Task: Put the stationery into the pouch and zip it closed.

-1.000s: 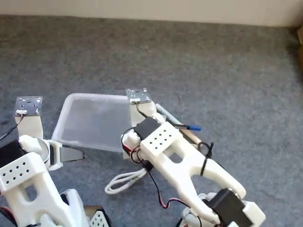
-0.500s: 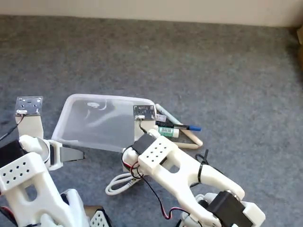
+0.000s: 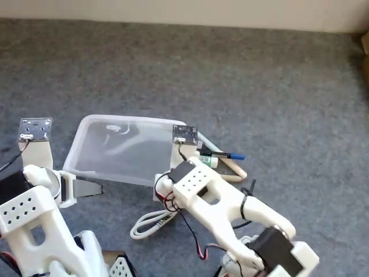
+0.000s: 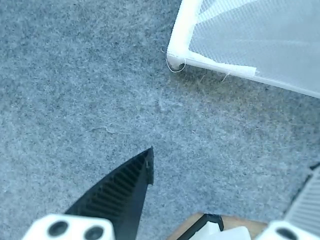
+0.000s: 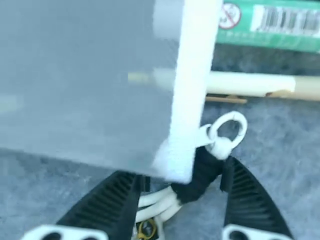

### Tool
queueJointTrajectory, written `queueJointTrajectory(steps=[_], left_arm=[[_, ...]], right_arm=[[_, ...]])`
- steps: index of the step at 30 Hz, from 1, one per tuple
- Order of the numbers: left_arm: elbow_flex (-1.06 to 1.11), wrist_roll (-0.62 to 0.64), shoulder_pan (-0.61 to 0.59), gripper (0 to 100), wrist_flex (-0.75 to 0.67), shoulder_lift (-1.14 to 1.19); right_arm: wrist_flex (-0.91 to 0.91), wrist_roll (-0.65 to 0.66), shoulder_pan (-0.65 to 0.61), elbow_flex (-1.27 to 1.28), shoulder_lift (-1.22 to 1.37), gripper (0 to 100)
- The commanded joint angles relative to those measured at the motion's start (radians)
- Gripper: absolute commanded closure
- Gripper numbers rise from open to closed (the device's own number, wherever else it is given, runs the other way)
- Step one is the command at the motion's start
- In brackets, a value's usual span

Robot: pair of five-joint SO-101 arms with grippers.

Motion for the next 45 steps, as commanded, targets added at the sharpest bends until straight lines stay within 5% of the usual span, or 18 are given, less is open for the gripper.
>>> queueJointTrajectory(steps=[1,9,15,37,45], left_arm=[[-0.004,0.008,-0.001,57,-0.012,0.002],[-0.004,0.049,0.053,57,-0.012,0.002],[-0.004,0.104,0.102,57,-0.012,0.002],[-0.004,0.112,0.105,57,-0.012,0.002],[-0.004,0.114,0.105,57,-0.012,0.002]], right_arm=[[-0.015,-0.012,0.053,-0.015,0.016,77.1],[-0.018,-0.009,0.077,-0.007,0.025,77.3],[-0.012,-0.003,0.076,-0.004,0.025,87.8],[0.081,0.000,-0.001,0.019,0.025,83.3],[0.081,0.224,-0.001,0.019,0.015,98.8]])
